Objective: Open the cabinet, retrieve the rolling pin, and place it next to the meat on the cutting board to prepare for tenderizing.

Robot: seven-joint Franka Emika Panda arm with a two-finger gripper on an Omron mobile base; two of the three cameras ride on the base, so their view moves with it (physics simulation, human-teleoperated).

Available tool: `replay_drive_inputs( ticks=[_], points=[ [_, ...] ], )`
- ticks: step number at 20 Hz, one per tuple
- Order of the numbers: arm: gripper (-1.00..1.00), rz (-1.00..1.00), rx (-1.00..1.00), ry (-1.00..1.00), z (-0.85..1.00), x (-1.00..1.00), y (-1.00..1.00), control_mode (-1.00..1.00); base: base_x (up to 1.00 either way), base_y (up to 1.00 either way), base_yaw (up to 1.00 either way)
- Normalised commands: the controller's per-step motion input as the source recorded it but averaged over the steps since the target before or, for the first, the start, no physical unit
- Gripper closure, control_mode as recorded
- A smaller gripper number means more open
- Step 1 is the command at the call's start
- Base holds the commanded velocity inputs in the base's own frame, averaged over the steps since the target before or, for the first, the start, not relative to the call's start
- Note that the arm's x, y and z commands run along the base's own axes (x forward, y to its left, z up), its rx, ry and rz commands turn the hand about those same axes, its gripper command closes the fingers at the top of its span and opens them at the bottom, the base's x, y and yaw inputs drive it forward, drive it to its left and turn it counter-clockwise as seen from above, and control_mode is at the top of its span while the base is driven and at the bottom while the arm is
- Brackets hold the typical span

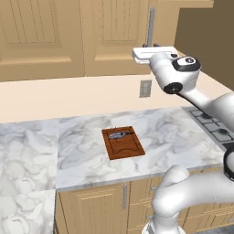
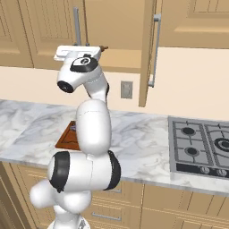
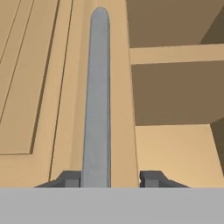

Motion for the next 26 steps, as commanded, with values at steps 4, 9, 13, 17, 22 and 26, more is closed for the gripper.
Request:
replay_drive_inputs(
  ticks=[4,9,13,17,22,26],
  points=[
    [1.0,-0.14,-0.04,0.01,-0.01,-0.06,0.03,-1.0,0.0,0.0,0.0],
    [1.0,-0.08,-0.04,0.0,-0.01,-0.52,0.17,-1.0,0.0,0.0,0.0],
    [1.0,-0.04,-0.04,-0.03,-0.03,-0.85,0.25,-1.0,0.0,0.0,0.0],
    [1.0,-0.01,-0.03,-0.02,-0.02,-0.87,0.34,-1.0,0.0,0.0,0.0],
    [1.0,0.0,-0.05,-0.03,-0.03,-0.93,0.53,-1.0,0.0,0.0,0.0],
    [1.0,0.0,-0.04,-0.06,0.0,-0.97,0.55,-1.0,0.0,0.0,0.0]
  ],
)
